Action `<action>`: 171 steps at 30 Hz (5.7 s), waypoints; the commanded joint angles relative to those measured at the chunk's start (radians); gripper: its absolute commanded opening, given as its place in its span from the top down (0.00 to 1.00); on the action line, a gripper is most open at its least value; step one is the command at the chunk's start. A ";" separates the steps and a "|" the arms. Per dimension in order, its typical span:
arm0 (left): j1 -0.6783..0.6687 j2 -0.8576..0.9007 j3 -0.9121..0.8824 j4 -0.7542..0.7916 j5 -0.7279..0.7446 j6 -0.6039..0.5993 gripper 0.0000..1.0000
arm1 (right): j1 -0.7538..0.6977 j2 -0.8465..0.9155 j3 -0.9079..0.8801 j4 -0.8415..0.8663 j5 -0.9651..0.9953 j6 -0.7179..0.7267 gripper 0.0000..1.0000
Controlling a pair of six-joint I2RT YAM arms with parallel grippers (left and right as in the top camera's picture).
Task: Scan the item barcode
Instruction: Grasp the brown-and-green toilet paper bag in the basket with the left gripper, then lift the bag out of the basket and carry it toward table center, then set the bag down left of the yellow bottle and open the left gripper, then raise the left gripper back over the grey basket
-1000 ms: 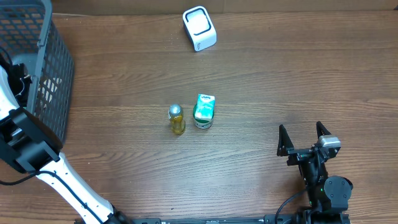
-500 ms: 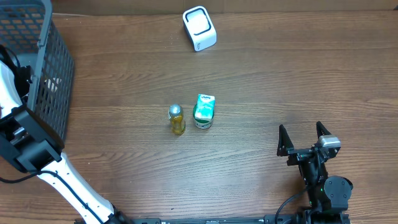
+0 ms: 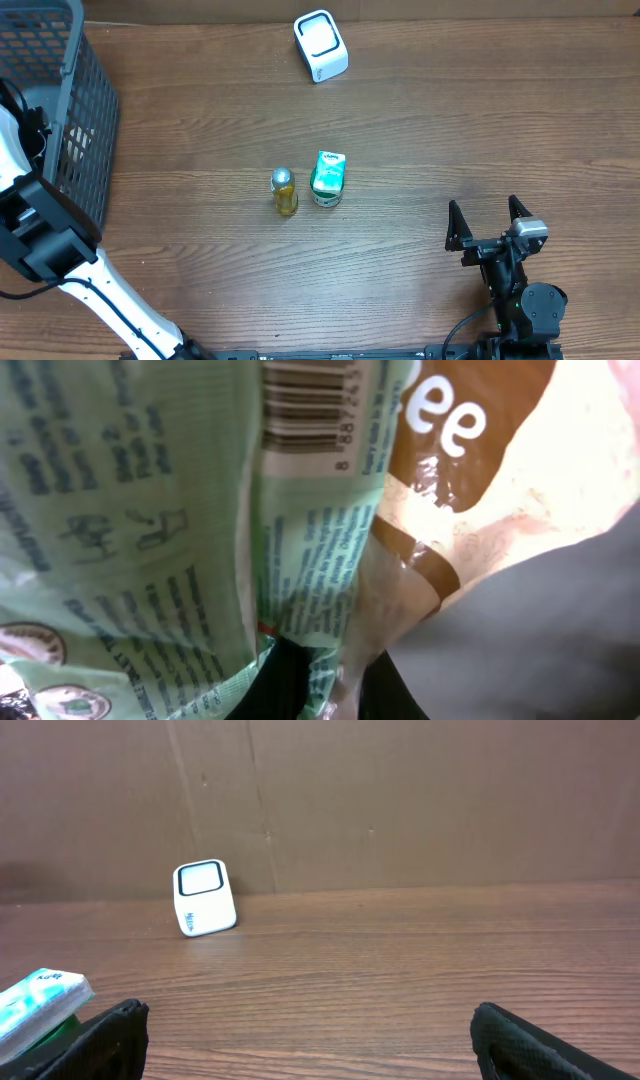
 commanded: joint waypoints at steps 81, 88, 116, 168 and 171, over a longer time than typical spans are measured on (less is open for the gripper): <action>0.009 -0.437 0.675 -0.209 0.208 -0.406 0.96 | -0.006 -0.008 -0.011 0.003 0.002 0.001 0.00; -0.151 -0.512 0.674 -0.401 0.220 -0.412 0.96 | -0.006 -0.008 -0.011 0.003 0.002 0.001 0.00; -0.868 -0.502 -0.325 -0.051 -0.072 -0.853 0.96 | -0.006 -0.008 -0.011 0.003 0.002 0.001 0.00; -0.306 -0.660 0.000 -0.025 -0.090 -0.482 0.00 | -0.006 -0.008 -0.011 0.003 0.002 0.001 0.00; -0.254 -0.647 -0.001 -0.025 -0.090 -0.482 0.00 | -0.006 -0.008 -0.011 0.003 0.002 0.001 0.00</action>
